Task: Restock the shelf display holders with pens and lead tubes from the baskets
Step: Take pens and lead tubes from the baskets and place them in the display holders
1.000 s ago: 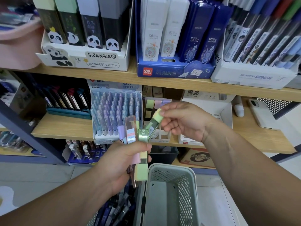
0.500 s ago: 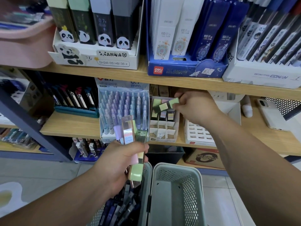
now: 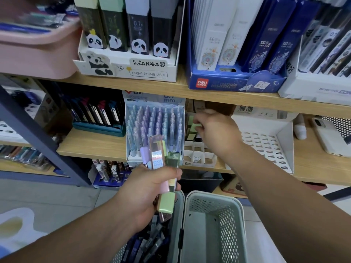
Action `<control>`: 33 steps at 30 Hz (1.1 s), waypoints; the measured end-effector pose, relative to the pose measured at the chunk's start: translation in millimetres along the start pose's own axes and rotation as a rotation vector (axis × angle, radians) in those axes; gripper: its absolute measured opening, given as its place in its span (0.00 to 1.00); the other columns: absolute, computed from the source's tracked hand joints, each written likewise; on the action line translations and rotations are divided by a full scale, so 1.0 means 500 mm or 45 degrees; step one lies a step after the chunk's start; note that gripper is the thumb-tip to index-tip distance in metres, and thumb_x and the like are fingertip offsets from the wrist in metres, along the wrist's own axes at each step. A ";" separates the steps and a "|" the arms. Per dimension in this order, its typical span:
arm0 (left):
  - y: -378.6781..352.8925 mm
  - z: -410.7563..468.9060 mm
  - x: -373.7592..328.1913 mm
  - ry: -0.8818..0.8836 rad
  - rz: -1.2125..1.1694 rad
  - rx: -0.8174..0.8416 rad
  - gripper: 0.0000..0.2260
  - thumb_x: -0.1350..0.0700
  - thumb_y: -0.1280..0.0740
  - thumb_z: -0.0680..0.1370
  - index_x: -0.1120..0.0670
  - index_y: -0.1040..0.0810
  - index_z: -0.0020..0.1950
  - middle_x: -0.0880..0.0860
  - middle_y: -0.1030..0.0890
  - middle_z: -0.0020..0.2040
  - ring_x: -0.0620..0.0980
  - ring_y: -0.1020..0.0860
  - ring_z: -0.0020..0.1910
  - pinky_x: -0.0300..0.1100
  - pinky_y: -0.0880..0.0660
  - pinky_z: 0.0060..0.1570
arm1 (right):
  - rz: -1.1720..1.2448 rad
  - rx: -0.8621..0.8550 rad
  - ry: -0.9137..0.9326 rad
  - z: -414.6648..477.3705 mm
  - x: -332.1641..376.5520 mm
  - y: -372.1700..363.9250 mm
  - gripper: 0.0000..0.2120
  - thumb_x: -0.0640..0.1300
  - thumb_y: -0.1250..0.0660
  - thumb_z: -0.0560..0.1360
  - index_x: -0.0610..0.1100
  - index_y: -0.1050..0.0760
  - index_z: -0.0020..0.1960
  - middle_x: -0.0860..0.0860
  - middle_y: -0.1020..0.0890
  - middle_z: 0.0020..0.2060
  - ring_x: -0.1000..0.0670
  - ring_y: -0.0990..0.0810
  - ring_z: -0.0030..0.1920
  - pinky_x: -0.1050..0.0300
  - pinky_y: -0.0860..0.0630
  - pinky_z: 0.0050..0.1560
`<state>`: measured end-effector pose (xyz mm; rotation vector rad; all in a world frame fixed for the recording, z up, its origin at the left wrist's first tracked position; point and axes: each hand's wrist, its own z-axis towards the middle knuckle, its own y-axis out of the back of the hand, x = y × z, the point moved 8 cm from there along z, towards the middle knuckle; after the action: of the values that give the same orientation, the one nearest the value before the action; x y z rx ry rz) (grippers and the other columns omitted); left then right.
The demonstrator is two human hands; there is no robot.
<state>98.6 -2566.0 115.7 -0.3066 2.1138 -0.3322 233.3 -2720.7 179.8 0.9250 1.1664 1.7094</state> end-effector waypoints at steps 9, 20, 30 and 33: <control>-0.003 0.007 -0.004 -0.005 -0.007 0.023 0.06 0.57 0.22 0.61 0.54 0.14 0.37 0.57 0.17 0.39 0.51 0.19 0.34 0.43 0.24 0.31 | 0.170 -0.077 -0.052 -0.006 -0.004 0.013 0.13 0.45 0.31 0.78 0.48 0.19 0.62 0.47 0.18 0.55 0.45 0.18 0.49 0.48 0.20 0.48; -0.040 -0.002 -0.012 -0.011 -0.001 0.025 0.16 0.57 0.23 0.60 0.61 0.17 0.46 0.57 0.17 0.38 0.51 0.19 0.31 0.41 0.24 0.28 | 1.265 0.871 -0.225 -0.082 0.070 -0.002 0.07 0.47 0.25 0.75 0.44 0.17 0.44 0.49 0.20 0.32 0.54 0.25 0.29 0.65 0.31 0.27; -0.051 0.002 -0.010 -0.069 -0.136 -0.001 0.06 0.66 0.30 0.74 0.63 0.19 0.51 0.59 0.17 0.40 0.50 0.20 0.32 0.42 0.25 0.27 | 1.729 0.525 -0.562 -0.090 -0.038 0.041 0.10 0.32 0.30 0.72 0.43 0.28 0.45 0.48 0.19 0.33 0.51 0.21 0.30 0.64 0.30 0.26; -0.043 0.007 -0.016 -0.101 -0.134 -0.049 0.03 0.65 0.30 0.75 0.61 0.19 0.48 0.57 0.18 0.37 0.50 0.21 0.30 0.42 0.25 0.27 | 1.466 0.795 -0.342 -0.105 -0.026 0.041 0.18 0.35 0.29 0.65 0.45 0.24 0.54 0.46 0.21 0.34 0.50 0.22 0.32 0.57 0.28 0.33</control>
<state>107.7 -2583.7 127.5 -0.4479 2.0321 -0.3363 186.1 -2754.0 182.3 2.4747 1.0394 1.9263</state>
